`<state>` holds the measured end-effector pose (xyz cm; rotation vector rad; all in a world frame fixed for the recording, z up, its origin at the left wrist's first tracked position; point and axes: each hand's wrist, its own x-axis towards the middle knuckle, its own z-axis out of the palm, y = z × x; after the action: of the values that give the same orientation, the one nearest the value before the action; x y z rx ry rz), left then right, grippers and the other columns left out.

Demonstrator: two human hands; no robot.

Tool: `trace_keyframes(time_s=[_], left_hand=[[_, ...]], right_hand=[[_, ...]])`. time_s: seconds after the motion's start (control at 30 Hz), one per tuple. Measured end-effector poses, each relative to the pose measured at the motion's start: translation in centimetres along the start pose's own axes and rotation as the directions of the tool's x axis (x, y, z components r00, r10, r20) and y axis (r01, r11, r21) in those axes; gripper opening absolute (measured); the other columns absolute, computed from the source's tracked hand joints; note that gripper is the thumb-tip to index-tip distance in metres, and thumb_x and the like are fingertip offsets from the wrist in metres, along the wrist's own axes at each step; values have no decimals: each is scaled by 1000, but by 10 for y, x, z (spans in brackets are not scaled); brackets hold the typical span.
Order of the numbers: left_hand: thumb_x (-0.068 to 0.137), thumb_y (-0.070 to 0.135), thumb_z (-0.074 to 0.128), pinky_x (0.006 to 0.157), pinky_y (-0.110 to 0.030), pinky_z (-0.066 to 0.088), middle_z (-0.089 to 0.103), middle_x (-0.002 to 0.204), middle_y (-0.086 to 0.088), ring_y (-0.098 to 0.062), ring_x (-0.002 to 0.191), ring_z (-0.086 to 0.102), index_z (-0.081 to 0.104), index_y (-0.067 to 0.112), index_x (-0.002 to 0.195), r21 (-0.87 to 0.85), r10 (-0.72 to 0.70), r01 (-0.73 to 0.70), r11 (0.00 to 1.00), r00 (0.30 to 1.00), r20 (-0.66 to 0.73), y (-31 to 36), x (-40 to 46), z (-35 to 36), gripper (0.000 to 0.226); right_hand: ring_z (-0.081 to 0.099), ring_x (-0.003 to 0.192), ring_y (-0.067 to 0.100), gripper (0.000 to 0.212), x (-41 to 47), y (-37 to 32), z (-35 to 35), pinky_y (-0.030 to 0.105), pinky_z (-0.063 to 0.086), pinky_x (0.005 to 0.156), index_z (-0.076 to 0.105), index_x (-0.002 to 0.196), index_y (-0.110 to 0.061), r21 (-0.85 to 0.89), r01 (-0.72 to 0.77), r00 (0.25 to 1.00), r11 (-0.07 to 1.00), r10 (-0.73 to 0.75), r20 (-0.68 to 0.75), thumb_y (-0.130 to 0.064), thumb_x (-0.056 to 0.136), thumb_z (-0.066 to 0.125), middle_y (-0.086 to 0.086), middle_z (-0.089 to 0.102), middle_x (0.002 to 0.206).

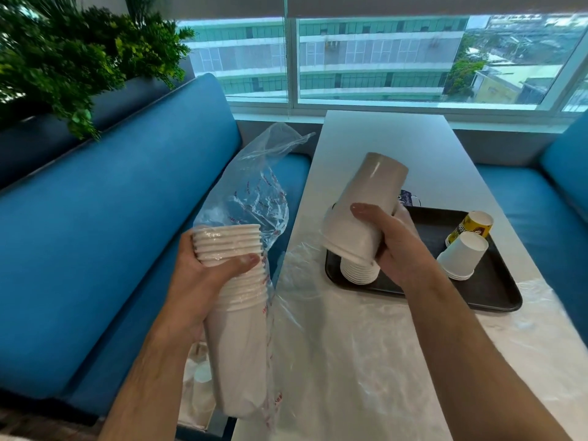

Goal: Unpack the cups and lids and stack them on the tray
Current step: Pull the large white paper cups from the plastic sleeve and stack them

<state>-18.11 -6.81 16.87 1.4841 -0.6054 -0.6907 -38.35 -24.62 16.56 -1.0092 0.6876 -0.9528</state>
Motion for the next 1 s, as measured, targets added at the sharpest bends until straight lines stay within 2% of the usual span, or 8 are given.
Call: trace_keyframes(time_s=[0.1, 0.17, 0.3, 0.4, 0.57, 0.7, 0.87, 1.0], left_hand=[[50, 19, 88, 76, -29, 58, 74, 105, 2, -14, 92, 74, 56, 22, 117, -5, -6, 6, 1000, 1000, 7, -1, -1, 2, 75], [50, 19, 88, 73, -27, 58, 74, 104, 3, -13, 90, 74, 55, 22, 119, -11, -12, 12, 1000, 1000, 11, -1, -1, 3, 77], [47, 21, 91, 82, -36, 58, 74, 105, 2, -16, 93, 74, 55, 24, 118, 6, -24, 24, 1000, 1000, 15, -3, 1, 2, 79], [45, 16, 99, 86, -38, 57, 74, 107, 3, -16, 96, 73, 57, 26, 116, 29, -25, 24, 999, 1000, 19, -6, 3, 3, 83], [47, 20, 92, 86, -37, 58, 74, 108, 1, -17, 97, 73, 57, 26, 115, 19, -14, 13, 1000, 1000, 26, -5, 2, 7, 77], [43, 24, 98, 89, -40, 57, 73, 110, 2, -18, 99, 73, 57, 27, 118, 32, -17, 16, 999, 999, 36, -7, 3, 7, 86], [46, 19, 98, 90, -41, 58, 73, 111, 1, -17, 98, 73, 55, 25, 121, 39, -8, 6, 999, 998, 59, -8, 1, 9, 86], [38, 37, 94, 93, -43, 57, 73, 112, 3, -16, 100, 72, 55, 28, 121, 59, -2, -1, 998, 999, 49, -9, 0, 8, 93]], right_hand=[[66, 113, 24, 93, 6, -8, -6, 50, 56, 95, 47, 136, -16, -167, 158, 981, 973, -174, -90, -28, 54, 90, 9, 65, 125], [63, 114, 17, 94, 8, -15, -7, 47, 56, 97, 43, 135, -25, -280, 232, 951, 931, -278, -135, -35, 54, 91, 1, 62, 126], [58, 116, 12, 80, 16, -23, -14, 37, 54, 98, 32, 138, -32, -382, 336, 901, 861, -412, -135, -32, 77, 84, -6, 55, 129], [54, 118, 8, 77, 24, -24, -20, 21, 49, 92, 26, 137, -34, -470, 374, 855, 800, -494, -160, -26, 84, 81, -6, 48, 133], [49, 126, 10, 90, 38, -12, -33, 23, 49, 97, 29, 139, -39, -597, 367, 805, 714, -565, -180, -44, 71, 88, -5, 45, 139], [49, 124, 14, 98, 46, 2, -40, 34, 51, 101, 36, 141, -32, -669, 316, 800, 673, -568, -193, -54, 61, 90, -6, 47, 135], [46, 116, 13, 100, 50, 19, -39, 42, 48, 101, 42, 141, -19, -754, 209, 823, 623, -529, -208, -42, 59, 96, 0, 48, 131], [40, 112, 9, 101, 49, 40, -39, 56, 42, 103, 41, 140, -20, -803, 76, 864, 591, -441, -243, -42, 58, 96, 2, 47, 136]])
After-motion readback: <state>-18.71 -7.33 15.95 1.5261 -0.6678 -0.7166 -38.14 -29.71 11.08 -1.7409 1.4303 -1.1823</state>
